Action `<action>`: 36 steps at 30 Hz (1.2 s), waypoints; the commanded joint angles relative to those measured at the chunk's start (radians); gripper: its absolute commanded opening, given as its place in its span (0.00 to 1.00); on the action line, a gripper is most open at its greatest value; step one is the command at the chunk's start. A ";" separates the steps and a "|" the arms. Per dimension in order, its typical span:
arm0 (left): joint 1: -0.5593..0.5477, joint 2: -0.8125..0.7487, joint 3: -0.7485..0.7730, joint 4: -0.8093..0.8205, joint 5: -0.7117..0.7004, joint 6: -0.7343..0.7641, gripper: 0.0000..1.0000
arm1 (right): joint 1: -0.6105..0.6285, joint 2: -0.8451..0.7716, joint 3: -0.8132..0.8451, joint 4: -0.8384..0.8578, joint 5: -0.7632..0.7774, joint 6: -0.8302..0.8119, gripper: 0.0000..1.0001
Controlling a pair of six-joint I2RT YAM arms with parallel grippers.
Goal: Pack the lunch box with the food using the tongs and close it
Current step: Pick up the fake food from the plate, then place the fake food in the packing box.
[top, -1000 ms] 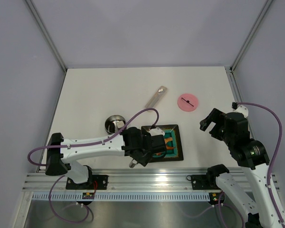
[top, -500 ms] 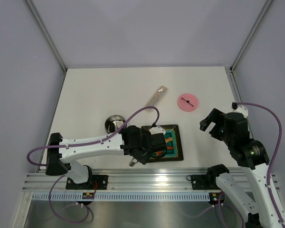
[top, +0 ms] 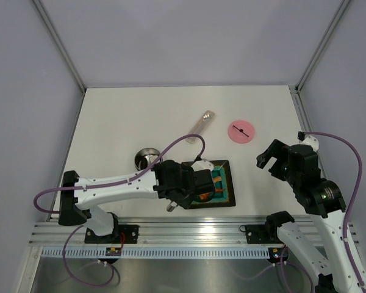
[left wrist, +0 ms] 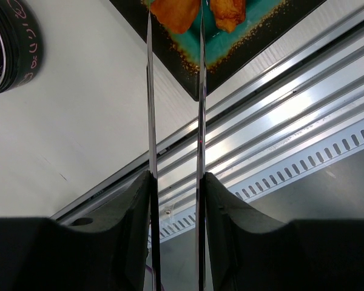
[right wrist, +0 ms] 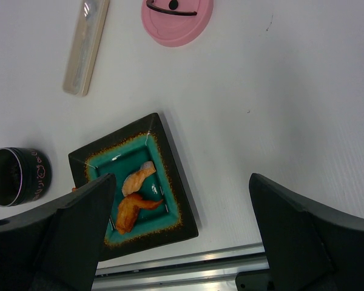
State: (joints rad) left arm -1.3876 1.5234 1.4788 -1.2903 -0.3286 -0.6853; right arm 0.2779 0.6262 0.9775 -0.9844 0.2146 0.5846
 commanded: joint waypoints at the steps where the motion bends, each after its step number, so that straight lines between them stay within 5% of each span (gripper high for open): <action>1: 0.001 -0.048 0.055 0.014 -0.067 -0.010 0.16 | 0.000 -0.006 0.006 0.021 -0.011 0.008 1.00; 11: 0.090 -0.175 0.015 -0.009 -0.130 -0.052 0.17 | 0.000 -0.006 0.006 0.023 -0.014 0.008 0.99; 23: 0.372 -0.367 -0.146 0.019 -0.107 -0.039 0.18 | 0.000 -0.002 0.001 0.029 -0.018 0.009 0.99; 36: 0.504 -0.404 -0.298 0.092 -0.073 -0.010 0.23 | 0.000 -0.002 0.000 0.029 -0.023 0.011 1.00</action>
State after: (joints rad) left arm -0.8970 1.1515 1.1828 -1.2572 -0.3988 -0.7071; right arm 0.2775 0.6266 0.9775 -0.9840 0.2142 0.5850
